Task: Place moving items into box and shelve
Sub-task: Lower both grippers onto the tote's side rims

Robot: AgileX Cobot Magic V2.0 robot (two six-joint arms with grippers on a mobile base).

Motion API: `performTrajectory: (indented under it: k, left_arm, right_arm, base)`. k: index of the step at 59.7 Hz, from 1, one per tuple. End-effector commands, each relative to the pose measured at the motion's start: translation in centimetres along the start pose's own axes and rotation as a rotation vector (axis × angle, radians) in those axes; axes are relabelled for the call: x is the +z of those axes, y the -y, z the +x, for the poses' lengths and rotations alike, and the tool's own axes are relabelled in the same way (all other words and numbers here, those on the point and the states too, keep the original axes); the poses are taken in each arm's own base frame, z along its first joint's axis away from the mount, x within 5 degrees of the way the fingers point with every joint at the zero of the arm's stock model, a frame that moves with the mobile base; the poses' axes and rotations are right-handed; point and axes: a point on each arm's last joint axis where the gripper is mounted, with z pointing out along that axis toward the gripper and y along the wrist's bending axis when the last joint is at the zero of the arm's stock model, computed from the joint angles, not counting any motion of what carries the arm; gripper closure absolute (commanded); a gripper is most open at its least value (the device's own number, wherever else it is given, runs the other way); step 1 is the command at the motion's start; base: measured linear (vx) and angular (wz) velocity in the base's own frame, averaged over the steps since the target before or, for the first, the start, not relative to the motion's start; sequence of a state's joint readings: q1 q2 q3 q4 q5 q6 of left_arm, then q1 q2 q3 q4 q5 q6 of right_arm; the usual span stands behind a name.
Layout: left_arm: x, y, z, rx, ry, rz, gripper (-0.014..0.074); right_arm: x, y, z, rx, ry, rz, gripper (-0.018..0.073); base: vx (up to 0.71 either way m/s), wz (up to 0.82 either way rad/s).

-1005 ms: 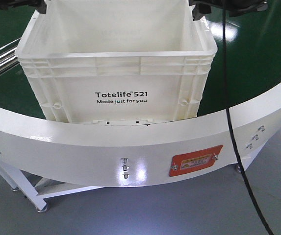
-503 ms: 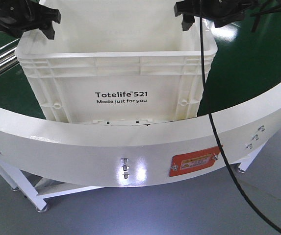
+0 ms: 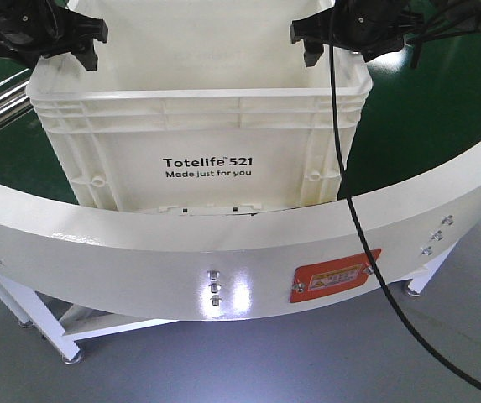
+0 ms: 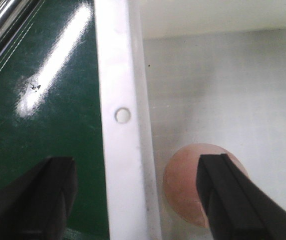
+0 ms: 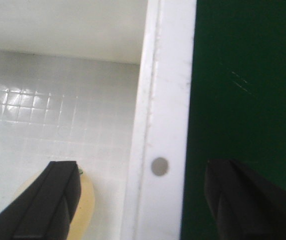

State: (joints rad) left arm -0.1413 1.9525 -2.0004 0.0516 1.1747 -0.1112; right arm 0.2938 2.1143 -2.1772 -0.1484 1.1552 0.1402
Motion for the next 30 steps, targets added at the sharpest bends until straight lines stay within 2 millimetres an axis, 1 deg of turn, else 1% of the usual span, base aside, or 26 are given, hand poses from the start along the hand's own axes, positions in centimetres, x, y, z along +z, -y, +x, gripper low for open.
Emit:
performTrajectory:
  k: [1,22,30]
  left_arm:
    - [-3.59,0.04,-0.96,-0.011,0.130,0.017,0.0005]
    - [-3.59,0.04,-0.96,-0.011,0.130,0.017,0.0009]
    - [-3.59,0.04,-0.96,-0.011,0.130,0.018,0.0054]
  right_arm:
    - [-4.06,1.08,-1.47,0.020,0.149,0.032,0.0019]
    - [-4.00,1.13,-1.42,0.020,0.143,0.038,0.0114]
    - [-3.99,1.05,-1.41,0.024,0.142,0.029,0.0153]
  base:
    - [0.00,0.00]
    - [0.00,0.00]
    - [0.00,0.00]
